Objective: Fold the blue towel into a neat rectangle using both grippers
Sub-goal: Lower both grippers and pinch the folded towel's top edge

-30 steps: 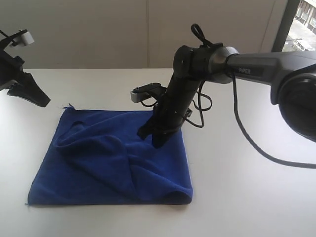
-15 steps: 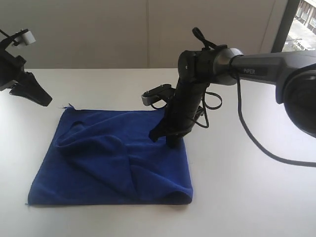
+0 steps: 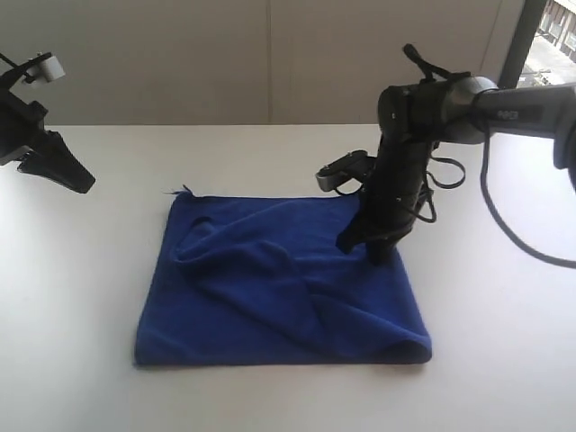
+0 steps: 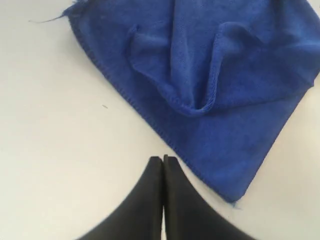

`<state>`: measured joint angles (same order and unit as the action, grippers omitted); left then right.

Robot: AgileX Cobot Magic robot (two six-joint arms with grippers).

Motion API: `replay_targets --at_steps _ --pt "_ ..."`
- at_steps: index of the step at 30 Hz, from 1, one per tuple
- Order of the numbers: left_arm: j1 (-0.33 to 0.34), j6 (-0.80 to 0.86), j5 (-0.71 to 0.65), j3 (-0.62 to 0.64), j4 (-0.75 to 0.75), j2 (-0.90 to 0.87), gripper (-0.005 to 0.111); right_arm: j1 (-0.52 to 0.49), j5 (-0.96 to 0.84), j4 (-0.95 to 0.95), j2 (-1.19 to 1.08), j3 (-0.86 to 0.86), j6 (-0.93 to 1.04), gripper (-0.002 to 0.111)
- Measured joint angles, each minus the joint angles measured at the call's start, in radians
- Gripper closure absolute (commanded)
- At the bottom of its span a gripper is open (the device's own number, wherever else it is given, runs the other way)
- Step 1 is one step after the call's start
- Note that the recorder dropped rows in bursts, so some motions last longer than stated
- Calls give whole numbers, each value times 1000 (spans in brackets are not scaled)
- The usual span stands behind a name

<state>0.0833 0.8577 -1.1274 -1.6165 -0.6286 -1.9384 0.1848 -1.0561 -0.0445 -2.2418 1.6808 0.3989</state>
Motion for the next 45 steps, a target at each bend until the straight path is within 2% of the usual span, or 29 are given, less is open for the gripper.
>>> replay_targets --at_steps 10,14,17,20,24,29,32,38,40,45 --pt "0 0 0 0 -9 0 107 -93 -2 16 7 -6 59 108" --pt "0 27 0 0 -96 -12 107 -102 13 -57 34 -17 113 108" --pt "-20 49 0 0 -176 -41 107 -104 38 -94 89 -17 135 108" --pt "-78 53 0 -20 -171 -92 107 -104 50 -130 145 -17 145 108" --pt "-164 10 0 -191 -122 -225 107 -104 26 -271 193 -17 209 108" --pt "-191 -99 0 -484 -90 -402 107 -102 -45 -503 200 -17 307 108" --pt "-191 -122 0 -564 -82 -459 107 -102 -45 -541 198 -17 343 100" --pt "-253 -54 0 -591 -77 -496 106 -76 4 -546 156 -17 374 73" --pt "-278 -21 0 -591 -77 -508 99 -63 23 -546 133 -17 374 69" --pt "-299 22 0 -591 -70 -532 66 -45 50 -553 95 -17 374 68"
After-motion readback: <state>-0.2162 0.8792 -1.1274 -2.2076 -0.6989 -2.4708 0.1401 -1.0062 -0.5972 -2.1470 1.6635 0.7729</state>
